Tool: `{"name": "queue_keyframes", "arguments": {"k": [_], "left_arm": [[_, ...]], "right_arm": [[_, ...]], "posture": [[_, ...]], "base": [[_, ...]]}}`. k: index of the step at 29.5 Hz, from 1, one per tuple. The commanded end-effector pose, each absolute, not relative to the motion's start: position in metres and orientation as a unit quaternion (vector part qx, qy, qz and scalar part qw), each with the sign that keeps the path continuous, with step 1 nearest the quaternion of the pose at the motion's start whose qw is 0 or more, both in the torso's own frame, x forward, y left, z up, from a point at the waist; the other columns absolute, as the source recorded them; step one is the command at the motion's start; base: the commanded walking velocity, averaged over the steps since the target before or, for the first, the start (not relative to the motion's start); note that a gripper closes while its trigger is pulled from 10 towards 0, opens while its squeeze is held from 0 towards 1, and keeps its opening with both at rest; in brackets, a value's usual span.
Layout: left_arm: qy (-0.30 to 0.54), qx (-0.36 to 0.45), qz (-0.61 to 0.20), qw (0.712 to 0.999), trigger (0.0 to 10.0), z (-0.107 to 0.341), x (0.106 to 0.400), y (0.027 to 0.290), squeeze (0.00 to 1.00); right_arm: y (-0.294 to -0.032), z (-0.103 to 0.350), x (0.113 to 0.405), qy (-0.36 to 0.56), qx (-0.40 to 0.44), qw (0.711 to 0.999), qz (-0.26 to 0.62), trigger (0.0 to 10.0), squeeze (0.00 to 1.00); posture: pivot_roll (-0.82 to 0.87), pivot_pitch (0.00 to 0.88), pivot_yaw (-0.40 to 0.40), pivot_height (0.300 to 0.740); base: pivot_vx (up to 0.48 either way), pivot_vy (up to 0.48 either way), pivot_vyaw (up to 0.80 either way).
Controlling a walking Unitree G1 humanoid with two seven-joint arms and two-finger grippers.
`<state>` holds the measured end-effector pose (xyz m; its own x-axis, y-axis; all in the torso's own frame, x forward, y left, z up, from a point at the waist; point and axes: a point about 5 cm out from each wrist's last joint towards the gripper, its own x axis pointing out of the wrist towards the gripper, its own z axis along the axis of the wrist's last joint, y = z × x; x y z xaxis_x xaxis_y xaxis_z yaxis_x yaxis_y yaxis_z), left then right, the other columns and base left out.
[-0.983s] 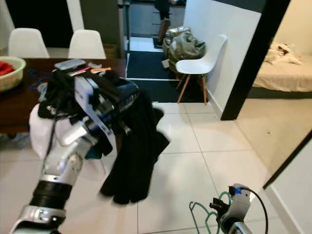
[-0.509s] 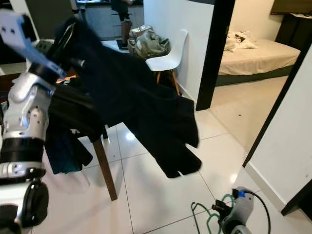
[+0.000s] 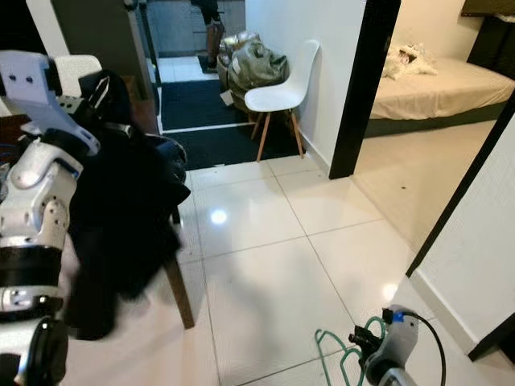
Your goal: Hang hanger
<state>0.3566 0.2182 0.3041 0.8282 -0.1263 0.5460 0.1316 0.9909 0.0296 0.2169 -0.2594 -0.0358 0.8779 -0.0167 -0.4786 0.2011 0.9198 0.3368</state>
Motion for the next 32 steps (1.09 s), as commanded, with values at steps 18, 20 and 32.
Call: {"name": "queue_keyframes", "arguments": {"k": [18, 20, 32], "left_arm": [[-0.405, -0.026, -0.042, 0.913, 10.0, 0.375, 0.326, 0.235, 0.00], [-0.404, -0.023, -0.026, 0.914, 10.0, 0.375, 0.326, 0.243, 0.00], [-0.298, -0.037, 0.224, 0.927, 10.0, 0.319, 0.319, 0.335, 0.00]], "right_arm": [[-0.255, -0.034, 0.221, 0.227, 0.202, 0.951, -0.057, 10.0, 0.00], [-0.255, -0.034, 0.221, 0.227, 0.202, 0.951, -0.057, 10.0, 0.00], [-0.254, -0.034, 0.221, 0.225, 0.204, 0.951, -0.056, 10.0, 0.00]], "posture": [[-0.03, 0.000, -0.034, 0.740], [-0.03, 0.000, -0.033, 0.740], [-0.01, 0.000, -0.046, 0.740]], "base": [[0.388, 0.000, 0.00], [0.382, 0.000, 0.00], [0.364, 0.121, 0.00]]}}
